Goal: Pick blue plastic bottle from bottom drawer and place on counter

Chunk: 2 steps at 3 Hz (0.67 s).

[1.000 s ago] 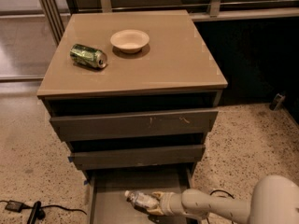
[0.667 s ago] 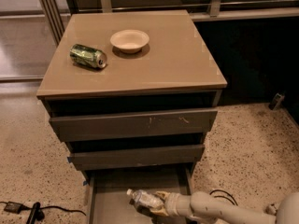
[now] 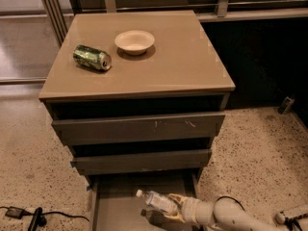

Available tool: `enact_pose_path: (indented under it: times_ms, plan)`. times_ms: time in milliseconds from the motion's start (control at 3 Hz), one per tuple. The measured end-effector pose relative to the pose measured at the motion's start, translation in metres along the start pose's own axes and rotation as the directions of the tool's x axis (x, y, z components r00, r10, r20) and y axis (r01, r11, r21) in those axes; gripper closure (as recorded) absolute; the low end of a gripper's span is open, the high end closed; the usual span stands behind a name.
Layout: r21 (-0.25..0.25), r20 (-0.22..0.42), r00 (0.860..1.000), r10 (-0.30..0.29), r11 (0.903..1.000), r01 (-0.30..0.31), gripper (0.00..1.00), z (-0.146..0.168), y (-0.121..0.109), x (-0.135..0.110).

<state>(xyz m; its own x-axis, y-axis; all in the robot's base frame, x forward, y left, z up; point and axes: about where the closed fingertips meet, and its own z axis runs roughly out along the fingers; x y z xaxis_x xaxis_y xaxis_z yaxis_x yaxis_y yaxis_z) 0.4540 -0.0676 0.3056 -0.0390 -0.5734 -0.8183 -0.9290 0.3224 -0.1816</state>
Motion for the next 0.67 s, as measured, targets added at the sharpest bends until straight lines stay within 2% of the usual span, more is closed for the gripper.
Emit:
enact_pose_path:
  times_ms: [333,667]
  plan:
    - [0.021,-0.007,0.999,-0.047,0.9987,0.047,1.00,-0.033,-0.006,-0.029]
    - [0.031,-0.022,0.994,-0.112,0.9932,0.112,1.00,-0.059,-0.015,-0.068]
